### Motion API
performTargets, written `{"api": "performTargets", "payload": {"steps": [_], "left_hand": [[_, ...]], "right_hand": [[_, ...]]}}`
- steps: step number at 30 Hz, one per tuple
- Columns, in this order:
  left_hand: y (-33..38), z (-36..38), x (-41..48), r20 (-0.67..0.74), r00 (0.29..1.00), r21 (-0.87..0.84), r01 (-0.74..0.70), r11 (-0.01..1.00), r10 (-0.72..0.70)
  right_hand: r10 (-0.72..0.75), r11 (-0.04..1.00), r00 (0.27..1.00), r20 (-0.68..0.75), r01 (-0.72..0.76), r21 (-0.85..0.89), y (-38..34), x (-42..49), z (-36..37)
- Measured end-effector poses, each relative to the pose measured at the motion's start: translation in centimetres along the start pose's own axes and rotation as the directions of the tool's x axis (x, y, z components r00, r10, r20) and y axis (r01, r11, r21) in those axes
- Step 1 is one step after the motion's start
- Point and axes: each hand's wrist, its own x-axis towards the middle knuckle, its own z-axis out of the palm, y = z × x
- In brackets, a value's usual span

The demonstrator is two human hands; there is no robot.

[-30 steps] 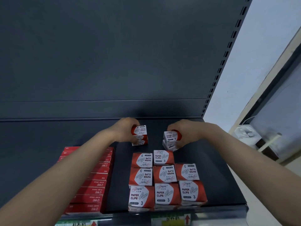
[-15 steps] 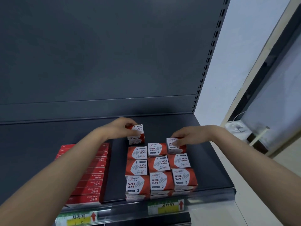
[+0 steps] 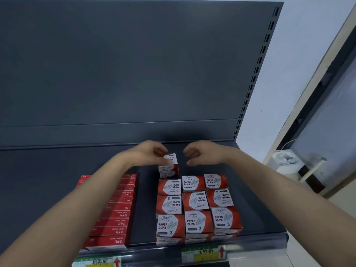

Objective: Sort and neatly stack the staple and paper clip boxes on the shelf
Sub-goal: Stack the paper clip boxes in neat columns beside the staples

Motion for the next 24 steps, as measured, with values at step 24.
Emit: {"api": "performTargets", "payload": {"steps": [24], "left_hand": [[1.4, 0.7, 0.5, -0.002, 0.992, 0.005, 0.129, 0.992, -0.129]], "right_hand": [[0.213, 0.797, 0.942, 0.258, -0.321, 0.511, -3.2, 1.7, 1.2]]}}
